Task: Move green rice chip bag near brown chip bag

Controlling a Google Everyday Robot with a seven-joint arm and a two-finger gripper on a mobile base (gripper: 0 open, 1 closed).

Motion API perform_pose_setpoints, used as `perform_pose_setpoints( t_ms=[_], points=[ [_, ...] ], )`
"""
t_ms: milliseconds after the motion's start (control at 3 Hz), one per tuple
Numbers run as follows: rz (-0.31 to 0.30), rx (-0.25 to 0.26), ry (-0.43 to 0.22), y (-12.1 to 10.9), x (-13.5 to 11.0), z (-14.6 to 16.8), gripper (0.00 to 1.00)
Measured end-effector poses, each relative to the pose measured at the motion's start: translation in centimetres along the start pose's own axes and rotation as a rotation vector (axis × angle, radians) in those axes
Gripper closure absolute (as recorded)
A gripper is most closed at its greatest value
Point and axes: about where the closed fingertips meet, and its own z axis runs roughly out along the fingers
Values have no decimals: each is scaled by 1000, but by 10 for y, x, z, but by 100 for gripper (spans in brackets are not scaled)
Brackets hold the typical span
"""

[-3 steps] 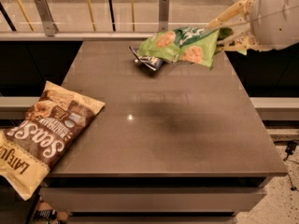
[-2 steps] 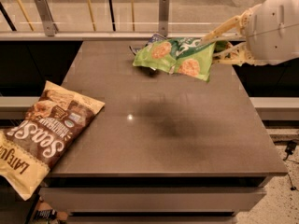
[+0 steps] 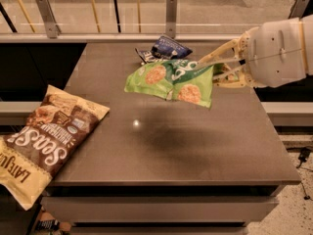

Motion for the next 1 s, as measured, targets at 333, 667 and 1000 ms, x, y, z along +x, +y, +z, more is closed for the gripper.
perform_pose_setpoints(
  t_ms=[333,667,1000],
  points=[
    [-1,-46,-53,16,-2,14,100],
    [-16,-75,-106,27,-5,25,100],
    [-39,-84,-177,35,-10,37,100]
  ],
)
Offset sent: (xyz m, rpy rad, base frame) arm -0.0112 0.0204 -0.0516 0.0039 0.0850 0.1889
